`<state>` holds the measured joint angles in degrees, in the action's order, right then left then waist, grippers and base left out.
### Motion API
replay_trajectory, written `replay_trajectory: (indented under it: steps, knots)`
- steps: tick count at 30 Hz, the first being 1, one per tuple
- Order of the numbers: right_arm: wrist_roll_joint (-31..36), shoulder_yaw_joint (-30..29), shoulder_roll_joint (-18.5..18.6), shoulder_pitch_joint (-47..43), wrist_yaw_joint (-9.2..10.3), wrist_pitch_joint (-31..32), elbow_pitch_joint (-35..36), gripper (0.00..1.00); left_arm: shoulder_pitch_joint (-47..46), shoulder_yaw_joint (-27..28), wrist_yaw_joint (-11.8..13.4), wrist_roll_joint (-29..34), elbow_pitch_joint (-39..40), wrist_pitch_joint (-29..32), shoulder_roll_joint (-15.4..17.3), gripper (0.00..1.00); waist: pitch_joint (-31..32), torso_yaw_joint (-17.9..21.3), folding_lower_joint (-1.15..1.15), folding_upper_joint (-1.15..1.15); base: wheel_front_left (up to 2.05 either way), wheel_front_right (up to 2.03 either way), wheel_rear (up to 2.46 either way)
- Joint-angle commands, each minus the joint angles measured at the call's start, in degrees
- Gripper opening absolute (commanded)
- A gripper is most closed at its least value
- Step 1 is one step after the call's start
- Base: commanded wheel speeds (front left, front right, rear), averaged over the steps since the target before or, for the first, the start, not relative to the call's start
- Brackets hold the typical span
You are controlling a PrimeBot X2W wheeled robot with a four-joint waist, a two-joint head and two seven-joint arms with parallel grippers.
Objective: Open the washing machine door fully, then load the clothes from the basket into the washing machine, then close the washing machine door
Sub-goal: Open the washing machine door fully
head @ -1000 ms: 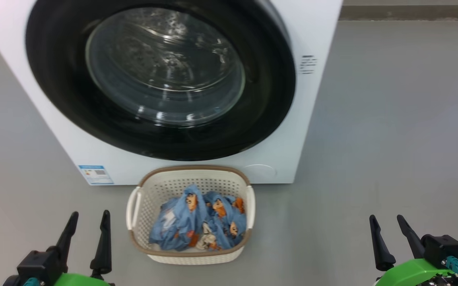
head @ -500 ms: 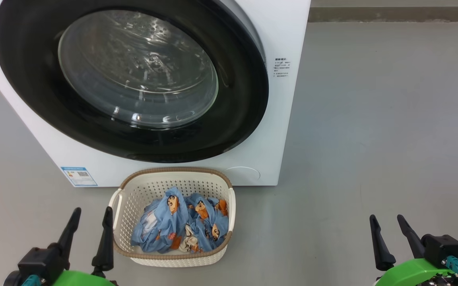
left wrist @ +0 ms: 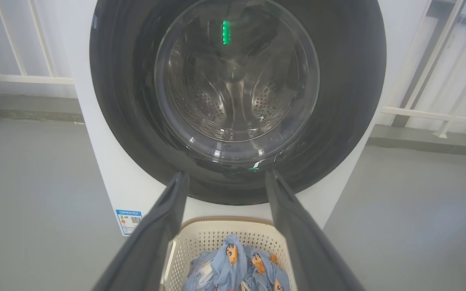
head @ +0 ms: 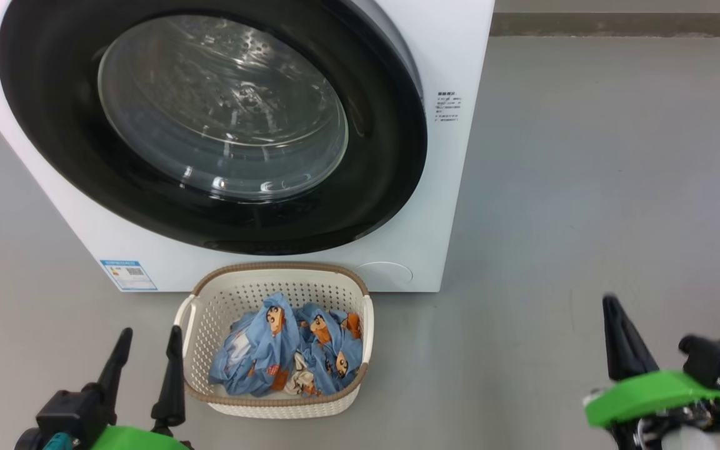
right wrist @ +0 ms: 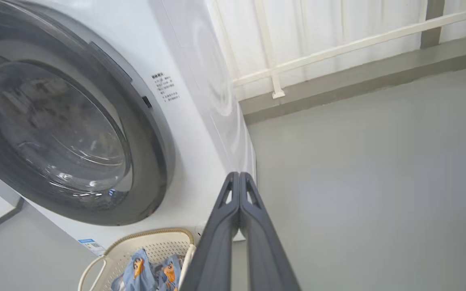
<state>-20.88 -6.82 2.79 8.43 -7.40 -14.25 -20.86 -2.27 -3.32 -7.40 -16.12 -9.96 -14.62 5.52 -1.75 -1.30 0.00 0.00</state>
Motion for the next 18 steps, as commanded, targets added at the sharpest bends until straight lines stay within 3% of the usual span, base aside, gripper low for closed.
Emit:
replay_trajectory:
  steps: [1, 13, 18]
  knots:
    - [-1.2, 2.0, 0.1, 2.6, -0.09, -0.7, 1.8, 0.0, -1.0, 1.6, -0.1, -0.3, 1.5, -0.4, 0.6, 1.0, -0.1, -0.1, 0.0, 0.0, 0.0, 0.0, 0.0]
    - [-23.5, 5.8, 0.1, 12.3, -0.09, -0.7, 6.0, 0.0, -3.3, -0.2, -0.1, -0.8, 1.6, -0.4, 1.3, 1.0, -3.2, -1.8, 0.0, 0.0, 0.0, 0.0, 0.0]
    - [-29.5, 7.6, 0.1, 17.3, -0.09, -0.7, 4.7, 0.0, -4.7, -0.9, -0.1, -1.2, 1.6, -0.4, 1.6, 1.0, -5.0, -3.0, 0.0, 0.0, 0.0, 0.0, 0.0]
